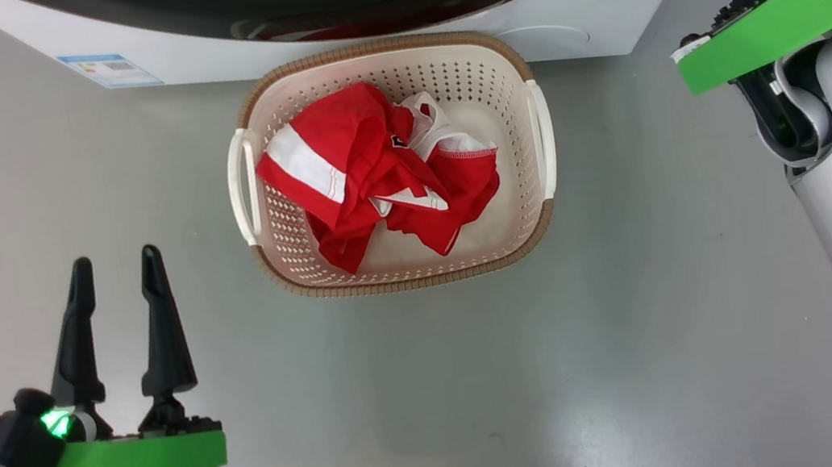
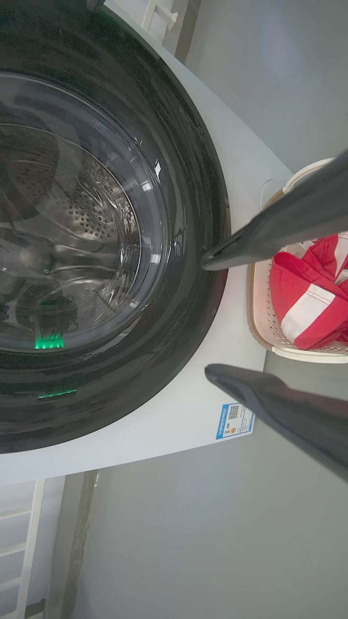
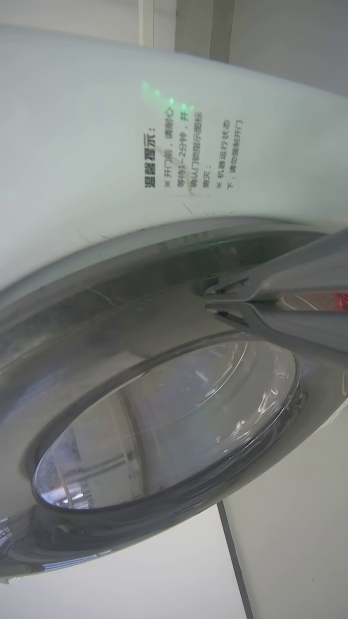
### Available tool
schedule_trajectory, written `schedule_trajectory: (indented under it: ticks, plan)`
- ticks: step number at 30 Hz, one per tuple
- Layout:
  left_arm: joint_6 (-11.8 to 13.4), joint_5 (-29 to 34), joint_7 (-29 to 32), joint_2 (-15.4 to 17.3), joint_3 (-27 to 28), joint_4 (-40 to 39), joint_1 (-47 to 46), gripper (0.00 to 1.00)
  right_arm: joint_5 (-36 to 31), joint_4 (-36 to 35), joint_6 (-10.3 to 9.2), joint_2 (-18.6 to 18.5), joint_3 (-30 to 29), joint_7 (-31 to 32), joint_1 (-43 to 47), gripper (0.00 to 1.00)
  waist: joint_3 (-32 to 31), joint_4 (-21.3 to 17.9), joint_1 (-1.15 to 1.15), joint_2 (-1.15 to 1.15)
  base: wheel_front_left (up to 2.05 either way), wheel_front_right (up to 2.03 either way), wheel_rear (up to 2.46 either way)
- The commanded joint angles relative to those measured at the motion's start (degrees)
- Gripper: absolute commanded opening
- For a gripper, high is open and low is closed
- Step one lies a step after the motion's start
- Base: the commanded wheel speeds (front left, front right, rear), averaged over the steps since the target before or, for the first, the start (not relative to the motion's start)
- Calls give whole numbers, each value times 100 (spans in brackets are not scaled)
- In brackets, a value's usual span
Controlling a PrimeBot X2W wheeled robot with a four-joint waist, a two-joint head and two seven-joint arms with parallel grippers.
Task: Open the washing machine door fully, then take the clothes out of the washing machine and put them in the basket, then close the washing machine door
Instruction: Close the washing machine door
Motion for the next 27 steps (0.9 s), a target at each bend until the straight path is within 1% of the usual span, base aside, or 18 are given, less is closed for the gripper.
schedule_trajectory:
  ticks: [1, 4, 9, 10, 11, 12, 14, 15, 16, 17, 21, 27]
  plan:
    - [-18, 9, -46, 113, 176, -153, -106, 100, -16, -134, -49, 62, -140, -26, -204, 0, 17, -17, 0, 0, 0, 0, 0]
    - [-18, 26, -46, 113, 178, -139, -126, 100, -63, -156, -49, 120, -153, -26, -183, 0, 15, -34, 0, 0, 0, 0, 0]
    - [-18, 52, -46, 113, 206, -54, -119, 100, -53, -99, -49, 147, 54, -26, 134, 0, -106, -97, 0, 0, 0, 0, 0]
    - [-18, 66, -46, 113, 208, -39, -113, 100, -36, -84, -49, 146, 105, -26, 212, 11, -142, -117, 0, 0, 0, 0, 0]
    - [-18, 90, -46, 113, 202, -27, -104, 100, -20, -82, -49, 150, 127, -26, 291, 18, -183, -142, 0, 0, 0, 0, 0]
    - [-18, 90, -46, 113, 202, -27, -104, 100, -20, -82, -49, 150, 127, -26, 291, 18, -183, -142, 0, 0, 0, 0, 0]
    - [-18, 150, -46, 113, 204, 1, -74, 100, 2, -75, -49, 151, 175, -26, 447, 37, -271, -198, 0, 0, 0, 0, 0]
    - [-18, 170, -46, 113, 219, 20, -53, 100, 14, -77, -49, 149, 194, -26, 524, 53, -318, -227, 0, 0, 0, 0, 0]
    - [-18, 188, -46, 113, 238, 38, -31, 100, 19, -82, -49, 146, 210, -26, 608, 87, -371, -255, 0, 0, 0, 0, 0]
    - [-18, 208, -46, 113, 259, 57, -6, 100, 19, -88, -49, 140, 223, -26, 697, 100, -429, -283, 0, 0, 0, 0, 0]
    - [-18, 271, -46, 116, 331, 130, 116, 100, 7, -133, -49, 124, 232, -26, 1075, 100, -679, -398, 0, 0, 0, 0, 0]
    - [-18, 274, -46, 222, 409, 264, 352, 100, 9, -158, -49, 99, 111, -26, 1749, 100, -1088, -576, 0, 0, 0, 0, 0]
